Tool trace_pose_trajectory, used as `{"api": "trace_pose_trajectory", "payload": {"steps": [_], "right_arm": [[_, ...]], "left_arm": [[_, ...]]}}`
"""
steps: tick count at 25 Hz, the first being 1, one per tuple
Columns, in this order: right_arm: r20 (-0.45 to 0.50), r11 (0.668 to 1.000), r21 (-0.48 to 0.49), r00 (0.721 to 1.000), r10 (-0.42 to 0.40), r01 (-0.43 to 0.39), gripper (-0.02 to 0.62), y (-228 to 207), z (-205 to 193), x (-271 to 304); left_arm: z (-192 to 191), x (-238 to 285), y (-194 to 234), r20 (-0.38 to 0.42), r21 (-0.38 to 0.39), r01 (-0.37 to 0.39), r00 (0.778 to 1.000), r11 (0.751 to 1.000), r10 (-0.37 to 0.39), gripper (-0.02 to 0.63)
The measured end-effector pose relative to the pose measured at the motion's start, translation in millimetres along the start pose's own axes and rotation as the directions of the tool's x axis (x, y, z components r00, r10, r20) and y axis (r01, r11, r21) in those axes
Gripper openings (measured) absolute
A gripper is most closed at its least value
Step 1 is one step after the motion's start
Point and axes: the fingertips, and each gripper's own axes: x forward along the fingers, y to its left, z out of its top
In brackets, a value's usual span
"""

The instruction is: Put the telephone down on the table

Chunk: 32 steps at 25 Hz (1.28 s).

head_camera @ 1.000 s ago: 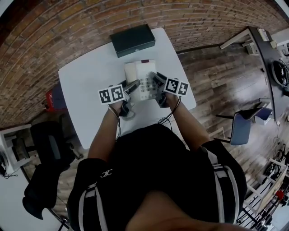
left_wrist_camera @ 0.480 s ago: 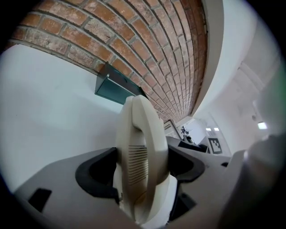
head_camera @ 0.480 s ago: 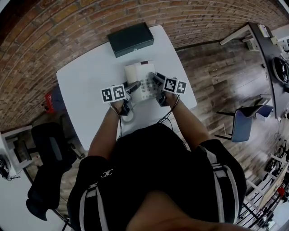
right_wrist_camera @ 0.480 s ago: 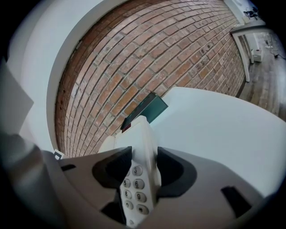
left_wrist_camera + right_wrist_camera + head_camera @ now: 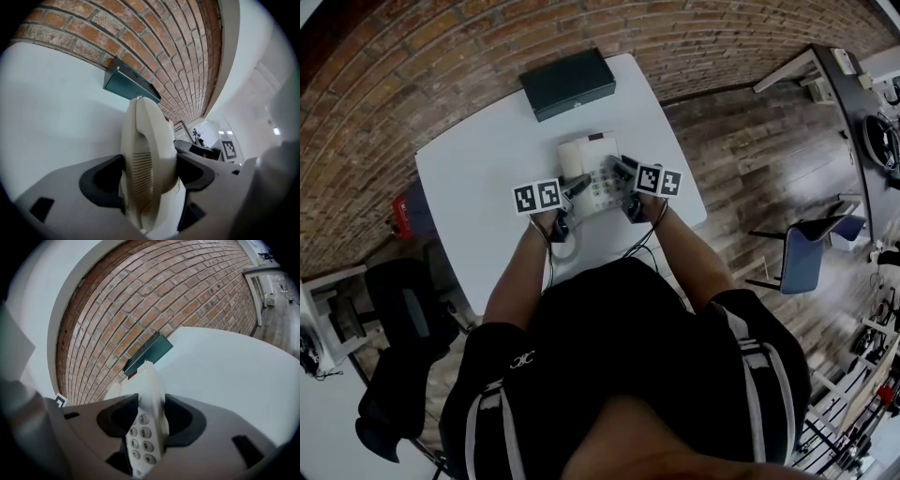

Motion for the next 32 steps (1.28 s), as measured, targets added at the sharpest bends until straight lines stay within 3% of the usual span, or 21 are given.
{"api": "trace_pose_trajectory", "payload": {"steps": [10, 13, 15, 17, 18, 19, 21, 24, 26, 32], "right_arm": [[-0.033, 1.0, 0.017, 0.999, -0.001, 0.002, 0.158, 0.7, -1.1, 3.8], [0.018, 1.0, -0.007, 0.999, -0.027, 0.027, 0.176, 0.0, 9.1, -4.0], [0.077, 0.997, -0.055, 0.995, -0.057, 0.062, 0.184, 1.5, 23.0, -14.3], [0.151, 0.99, -0.113, 0.986, -0.071, 0.088, 0.175, 8.5, 38.5, -28.3], [0.191, 0.984, -0.144, 0.979, -0.072, 0.101, 0.13, 14.4, 46.1, -36.2], [0.23, 0.977, -0.181, 0.971, -0.072, 0.115, 0.076, 22.4, 54.1, -44.4], [0.301, 0.955, -0.26, 0.952, -0.058, 0.14, 0.028, 44.7, 71.0, -60.3], [0.391, 0.912, -0.379, 0.92, 0.003, 0.159, 0.0, 89.4, 93.1, -81.6], [0.444, 0.874, -0.453, 0.895, 0.05, 0.176, -0.002, 121.4, 105.6, -95.3], [0.568, 0.801, -0.555, 0.806, 0.169, 0.224, -0.002, 202.3, 137.3, -134.1]], "left_arm": [[-0.2, -0.1, 2.9, 0.008, -0.017, 0.013, 1.0, 1.0, -0.013, 0.365], [6.7, -12.0, 1.0, 0.048, 0.07, -0.03, 0.998, 0.997, 0.027, 0.365], [21.2, -31.0, -1.0, 0.126, 0.152, -0.094, 0.989, 0.984, 0.076, 0.365], [40.9, -55.9, -6.2, 0.237, 0.22, -0.165, 0.965, 0.962, 0.111, 0.365], [50.9, -69.4, -10.8, 0.293, 0.248, -0.198, 0.948, 0.948, 0.121, 0.363], [60.4, -83.1, -16.0, 0.347, 0.273, -0.232, 0.929, 0.933, 0.13, 0.312], [77.5, -109.6, -26.6, 0.441, 0.308, -0.319, 0.882, 0.896, 0.163, 0.139], [95.2, -139.9, -43.6, 0.537, 0.33, -0.444, 0.814, 0.833, 0.221, 0.013], [104.4, -155.8, -60.0, 0.585, 0.329, -0.476, 0.781, 0.815, 0.22, 0.003], [131.8, -206.5, -122.4, 0.714, 0.34, -0.486, 0.691, 0.805, 0.115, 0.002]]}}
